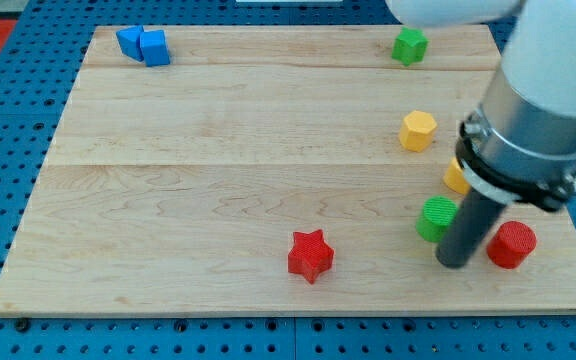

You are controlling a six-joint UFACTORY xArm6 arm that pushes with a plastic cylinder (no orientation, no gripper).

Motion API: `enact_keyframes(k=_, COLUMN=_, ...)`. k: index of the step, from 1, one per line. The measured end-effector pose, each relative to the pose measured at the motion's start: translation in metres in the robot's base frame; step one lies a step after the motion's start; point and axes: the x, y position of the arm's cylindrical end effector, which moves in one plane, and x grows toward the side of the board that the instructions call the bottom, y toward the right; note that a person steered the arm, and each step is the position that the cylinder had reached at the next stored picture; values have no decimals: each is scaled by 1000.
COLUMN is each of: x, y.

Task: Push the green circle into the green star

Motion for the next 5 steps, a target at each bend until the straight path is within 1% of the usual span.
enact_keyframes(k=1, x=-43, y=-4)
enact_keyframes(k=2, x=-51, y=-16)
enact_keyframes(k=3, x=-31, y=-4)
enact_keyframes(k=4, x=-38, y=11)
enact_keyframes(k=5, x=-71, y=1)
